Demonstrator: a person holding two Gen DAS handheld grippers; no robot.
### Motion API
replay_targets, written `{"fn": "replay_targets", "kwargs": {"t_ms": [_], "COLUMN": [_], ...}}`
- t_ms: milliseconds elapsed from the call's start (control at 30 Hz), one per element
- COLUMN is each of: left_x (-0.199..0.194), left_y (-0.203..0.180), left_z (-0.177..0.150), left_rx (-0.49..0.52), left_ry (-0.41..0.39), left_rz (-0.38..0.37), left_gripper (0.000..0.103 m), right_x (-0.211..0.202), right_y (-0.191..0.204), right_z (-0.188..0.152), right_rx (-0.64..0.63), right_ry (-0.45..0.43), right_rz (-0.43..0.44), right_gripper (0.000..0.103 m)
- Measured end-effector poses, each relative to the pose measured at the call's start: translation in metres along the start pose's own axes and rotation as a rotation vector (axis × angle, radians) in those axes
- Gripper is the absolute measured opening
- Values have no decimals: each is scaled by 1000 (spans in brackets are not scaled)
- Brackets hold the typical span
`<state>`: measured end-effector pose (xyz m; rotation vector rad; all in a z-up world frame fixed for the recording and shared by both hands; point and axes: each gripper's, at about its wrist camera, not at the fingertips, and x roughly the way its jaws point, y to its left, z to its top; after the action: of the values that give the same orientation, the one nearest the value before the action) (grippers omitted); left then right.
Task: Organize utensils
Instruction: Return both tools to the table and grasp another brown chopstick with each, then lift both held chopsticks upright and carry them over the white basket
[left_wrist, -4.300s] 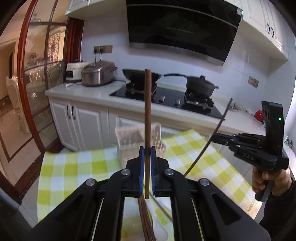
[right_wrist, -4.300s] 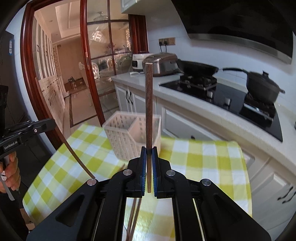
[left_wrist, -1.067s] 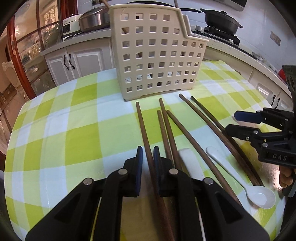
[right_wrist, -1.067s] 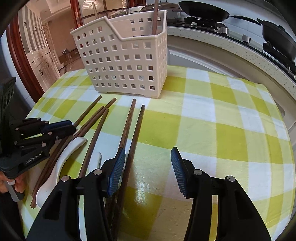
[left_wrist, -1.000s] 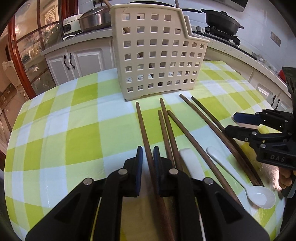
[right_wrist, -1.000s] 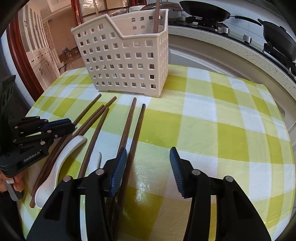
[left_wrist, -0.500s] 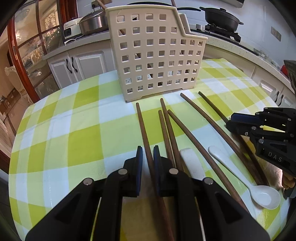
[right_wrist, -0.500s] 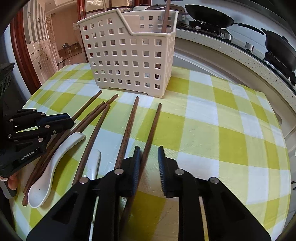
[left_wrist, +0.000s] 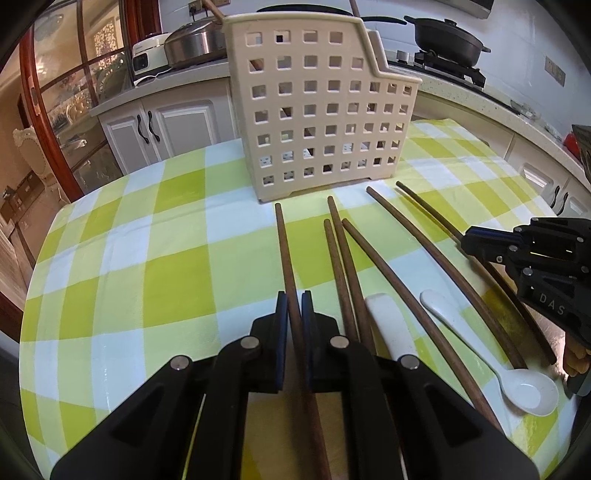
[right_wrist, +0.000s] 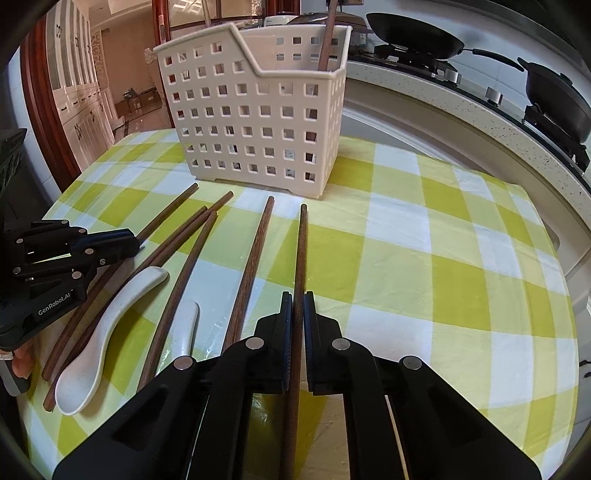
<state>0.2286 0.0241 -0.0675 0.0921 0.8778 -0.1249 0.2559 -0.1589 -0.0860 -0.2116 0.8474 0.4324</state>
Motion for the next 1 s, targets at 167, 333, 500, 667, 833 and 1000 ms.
{"fn": "replay_targets", "kwargs": {"t_ms": [167, 333, 500, 667, 833, 1000], "left_x": [-13, -37, -71, -106, -131, -149], "left_y": [7, 14, 22, 27, 27, 24], "left_z": [4, 9, 14, 19, 24, 26], "left_rx": [-35, -69, -103, -121, -127, -128], "left_ry": [-34, -86, -155, -220, -264, -295], "left_rz": [-13, -21, -37, -39, -43, -47], "left_gripper": [7, 7, 7, 7, 7, 7], "right_x": [-10, -28, -56, -86, -111, -130], "right_y": [-1, 0, -9, -16, -14, -12], "right_z": [3, 10, 16, 20, 21, 22], "right_rx": [4, 4, 50, 79, 80, 80], "right_ry": [-31, -75, -142, -200, -242, -273], "right_rz": [3, 9, 30, 22, 21, 19], "right_gripper": [6, 6, 6, 6, 6, 6]}}
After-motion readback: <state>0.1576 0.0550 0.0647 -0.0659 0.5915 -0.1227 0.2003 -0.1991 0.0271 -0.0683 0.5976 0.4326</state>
